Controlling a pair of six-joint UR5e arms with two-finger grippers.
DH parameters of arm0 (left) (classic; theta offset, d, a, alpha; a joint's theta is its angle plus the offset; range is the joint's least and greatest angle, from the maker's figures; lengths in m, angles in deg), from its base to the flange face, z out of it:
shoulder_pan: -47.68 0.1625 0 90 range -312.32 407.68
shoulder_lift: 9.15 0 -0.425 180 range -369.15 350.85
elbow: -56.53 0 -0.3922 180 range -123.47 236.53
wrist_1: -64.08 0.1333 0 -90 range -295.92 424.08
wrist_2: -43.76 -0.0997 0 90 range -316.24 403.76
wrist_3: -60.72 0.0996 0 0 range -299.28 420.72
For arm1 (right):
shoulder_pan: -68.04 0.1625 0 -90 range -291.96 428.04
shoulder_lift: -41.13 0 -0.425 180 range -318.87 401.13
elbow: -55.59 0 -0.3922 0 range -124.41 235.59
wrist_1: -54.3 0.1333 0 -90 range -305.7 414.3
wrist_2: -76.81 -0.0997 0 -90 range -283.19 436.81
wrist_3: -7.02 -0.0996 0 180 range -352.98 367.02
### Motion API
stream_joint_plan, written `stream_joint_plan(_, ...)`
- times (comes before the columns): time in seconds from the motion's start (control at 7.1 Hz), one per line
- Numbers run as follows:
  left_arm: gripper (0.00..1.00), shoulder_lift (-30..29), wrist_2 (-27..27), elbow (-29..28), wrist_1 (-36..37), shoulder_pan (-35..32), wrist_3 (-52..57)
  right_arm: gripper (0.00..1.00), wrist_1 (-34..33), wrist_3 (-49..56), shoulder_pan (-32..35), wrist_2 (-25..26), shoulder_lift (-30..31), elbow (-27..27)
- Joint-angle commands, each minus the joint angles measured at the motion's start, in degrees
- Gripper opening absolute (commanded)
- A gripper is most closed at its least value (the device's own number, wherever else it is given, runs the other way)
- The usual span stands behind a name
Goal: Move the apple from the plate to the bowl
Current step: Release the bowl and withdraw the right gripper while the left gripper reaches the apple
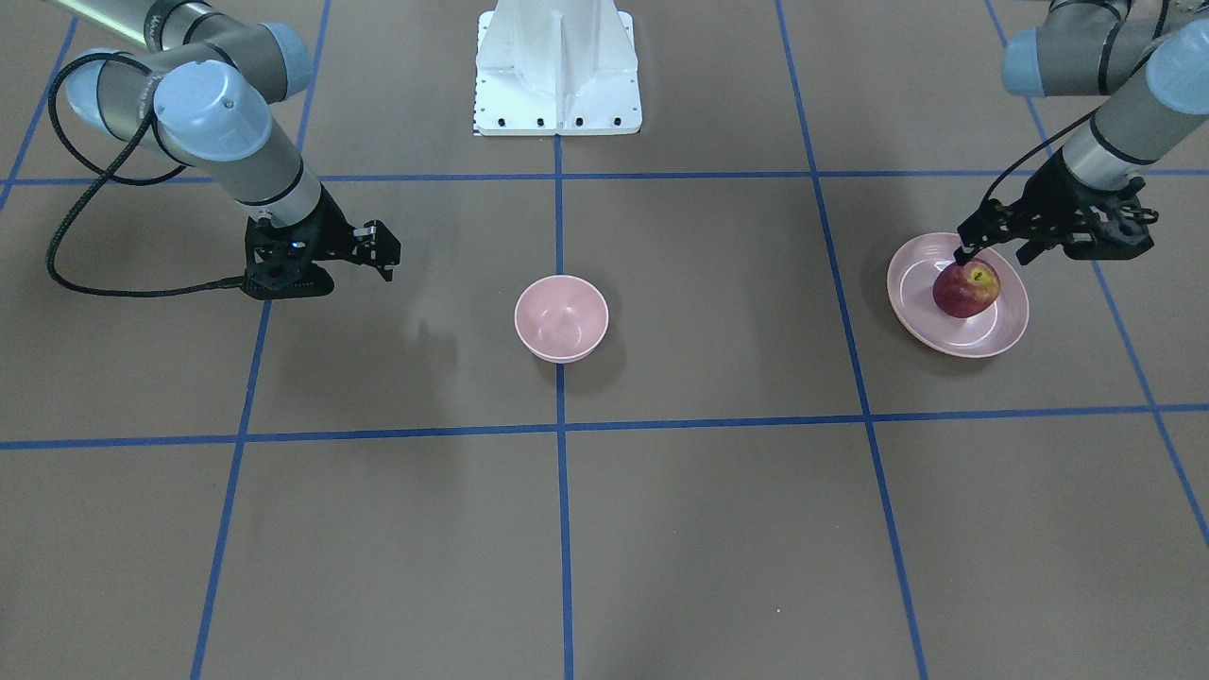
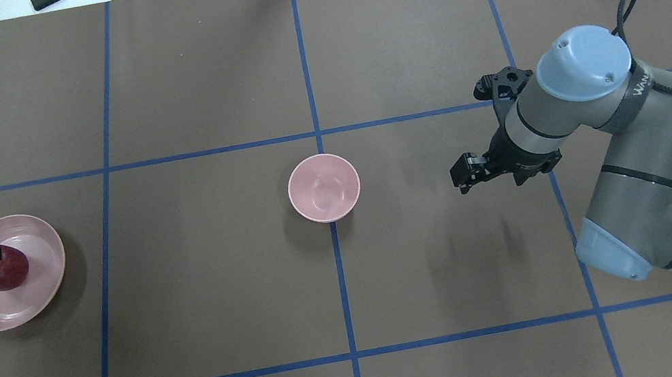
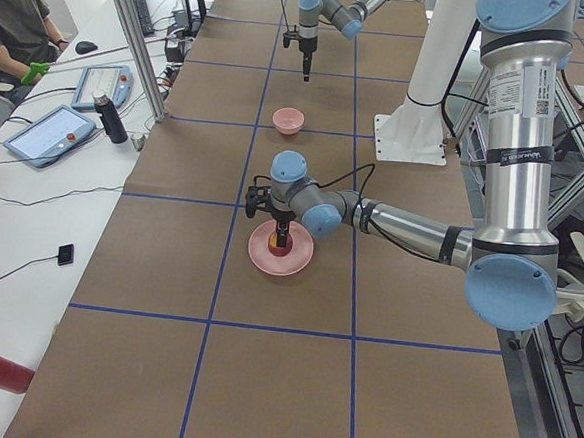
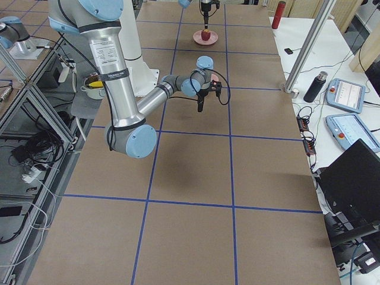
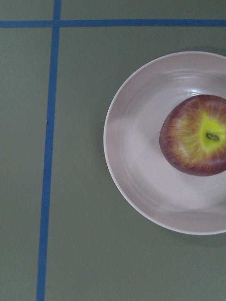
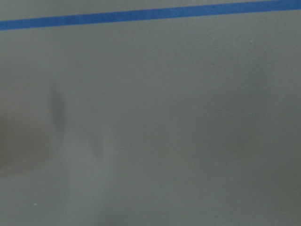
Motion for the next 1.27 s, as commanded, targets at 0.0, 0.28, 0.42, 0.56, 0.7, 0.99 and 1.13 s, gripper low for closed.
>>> stream_joint_plan(0.0, 0.98, -1.3, -3.5, -2.1, 0.0, 2.7, -0.9, 1.00, 3.4, -0.2, 0.0, 0.0, 2.8, -0.2)
stream_joint_plan(0.28, 0.98, -2.2, -4.3, -3.8, -0.1, 3.2, -0.7, 1.00, 3.7, 0.1, 0.0, -0.1, 3.8, 0.2)
stream_joint_plan(0.42, 0.98, -2.4, -4.3, -4.7, -0.2, 3.5, -0.8, 1.00, 3.7, -0.2, 0.0, -0.1, 3.8, 0.3)
stream_joint_plan(0.56, 0.98, -2.4, -5.1, -5.0, -0.2, 3.9, -0.7, 1.00, 3.7, -0.3, 0.1, -0.1, 3.8, 0.3)
stream_joint_plan(0.7, 0.98, -2.4, -5.2, -5.2, -0.2, 3.9, -0.7, 1.00, 3.7, -0.3, 0.1, -0.1, 3.8, 0.4)
stream_joint_plan(0.99, 0.92, -2.4, -5.3, -5.5, -0.2, 4.6, -0.8, 1.00, 3.7, -0.3, 0.1, -0.1, 3.8, 0.4)
stream_joint_plan(1.13, 0.46, -2.4, -5.3, -5.5, -0.2, 5.0, -0.9, 1.00, 3.7, -0.1, 0.6, -0.3, 3.8, 0.6)
